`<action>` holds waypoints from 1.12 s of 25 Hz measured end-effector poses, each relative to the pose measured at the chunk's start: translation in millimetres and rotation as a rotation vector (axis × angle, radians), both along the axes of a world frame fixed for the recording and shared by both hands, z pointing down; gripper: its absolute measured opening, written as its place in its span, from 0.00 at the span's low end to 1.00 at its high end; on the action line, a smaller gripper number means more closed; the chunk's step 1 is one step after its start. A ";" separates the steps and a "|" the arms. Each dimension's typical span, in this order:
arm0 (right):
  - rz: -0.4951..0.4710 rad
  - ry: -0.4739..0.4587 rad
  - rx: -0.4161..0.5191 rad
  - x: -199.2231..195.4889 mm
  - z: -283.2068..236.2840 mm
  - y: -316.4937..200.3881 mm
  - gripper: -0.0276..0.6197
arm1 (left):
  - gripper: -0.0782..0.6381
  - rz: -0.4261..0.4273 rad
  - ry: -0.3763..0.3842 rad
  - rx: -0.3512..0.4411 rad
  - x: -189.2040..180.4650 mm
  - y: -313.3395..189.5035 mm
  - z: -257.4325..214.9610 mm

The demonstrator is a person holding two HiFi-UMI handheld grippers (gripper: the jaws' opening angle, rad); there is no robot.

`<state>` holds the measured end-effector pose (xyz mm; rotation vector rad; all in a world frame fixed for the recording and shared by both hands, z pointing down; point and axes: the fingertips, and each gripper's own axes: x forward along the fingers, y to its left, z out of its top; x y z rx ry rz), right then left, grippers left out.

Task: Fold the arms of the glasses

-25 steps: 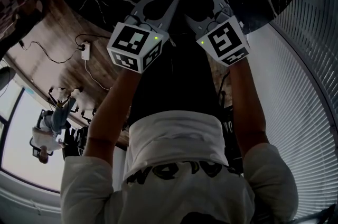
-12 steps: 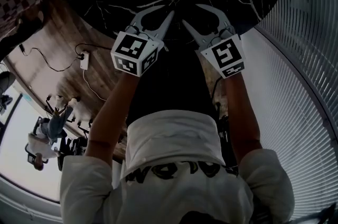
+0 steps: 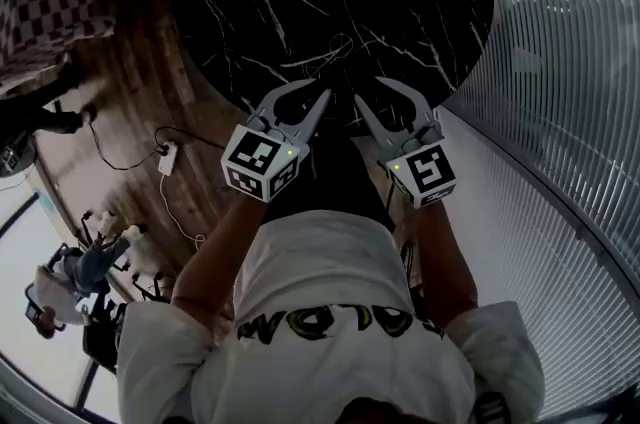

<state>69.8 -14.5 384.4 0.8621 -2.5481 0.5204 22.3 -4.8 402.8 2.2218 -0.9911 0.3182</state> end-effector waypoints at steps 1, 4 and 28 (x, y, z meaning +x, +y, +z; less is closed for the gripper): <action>0.004 -0.015 0.007 -1.8 -15.1 0.8 0.21 | 0.18 -0.009 0.008 0.012 -2.3 1.4 -15.3; -0.007 -0.045 0.032 -8.4 -53.3 3.1 0.20 | 0.18 -0.037 0.027 0.055 -7.7 4.4 -57.1; -0.097 -0.170 0.199 -58.7 -198.9 23.5 0.09 | 0.18 -0.190 0.070 0.275 -47.1 18.0 -191.5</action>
